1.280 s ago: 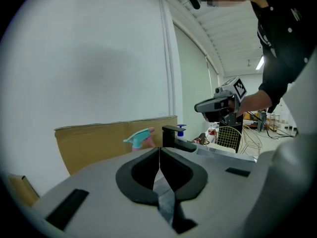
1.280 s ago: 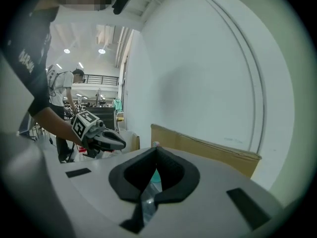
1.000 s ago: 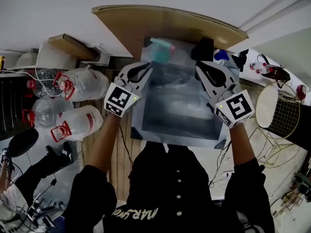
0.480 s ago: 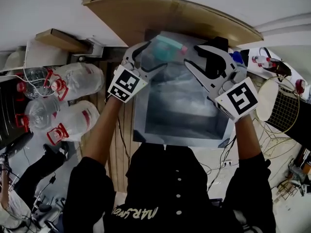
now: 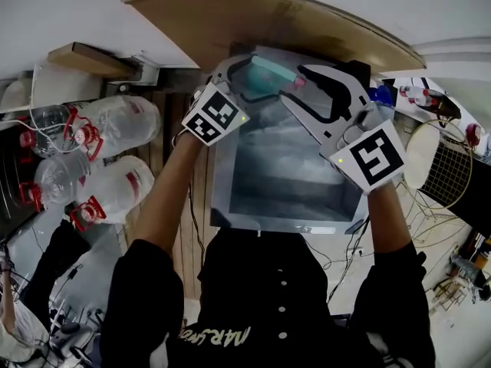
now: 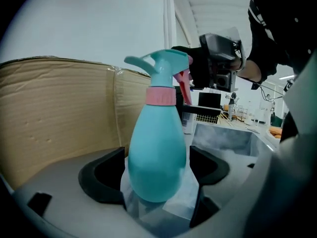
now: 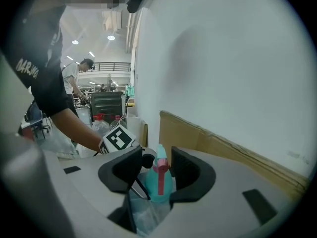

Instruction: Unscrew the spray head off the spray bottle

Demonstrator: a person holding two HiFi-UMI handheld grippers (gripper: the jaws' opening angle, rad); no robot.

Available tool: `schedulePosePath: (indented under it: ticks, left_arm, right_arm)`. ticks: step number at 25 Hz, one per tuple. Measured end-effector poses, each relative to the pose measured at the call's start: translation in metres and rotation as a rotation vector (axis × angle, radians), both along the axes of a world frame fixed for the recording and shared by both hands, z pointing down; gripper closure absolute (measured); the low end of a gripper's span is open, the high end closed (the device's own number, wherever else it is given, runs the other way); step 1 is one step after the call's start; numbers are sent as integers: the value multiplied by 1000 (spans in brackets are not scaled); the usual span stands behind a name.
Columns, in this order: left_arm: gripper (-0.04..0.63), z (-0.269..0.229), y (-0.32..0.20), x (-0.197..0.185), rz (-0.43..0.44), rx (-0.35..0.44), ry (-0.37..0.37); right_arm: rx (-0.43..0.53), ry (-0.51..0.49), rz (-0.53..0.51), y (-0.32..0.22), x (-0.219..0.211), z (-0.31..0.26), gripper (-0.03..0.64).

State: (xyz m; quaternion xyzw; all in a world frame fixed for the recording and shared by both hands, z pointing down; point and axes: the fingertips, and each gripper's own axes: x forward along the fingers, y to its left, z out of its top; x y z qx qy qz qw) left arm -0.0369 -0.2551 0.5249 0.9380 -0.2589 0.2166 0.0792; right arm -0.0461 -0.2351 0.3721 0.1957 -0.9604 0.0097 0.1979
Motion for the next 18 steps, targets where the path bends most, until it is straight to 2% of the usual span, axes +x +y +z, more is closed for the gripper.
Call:
schedulePosePath:
  ticks: [3,10,18]
  left_arm:
    - [199,7,-5,4,8,-13,-12]
    - [201,9,-11,-12,-37,2,-10]
    - [201,8,-5,-14,15,5,4]
  right_arm:
    - [12,24,-3,-4,-4,3,417]
    - [19,39,-24,-6,-14,6,417]
    - [-23,58,-30,-11,-35,20,417]
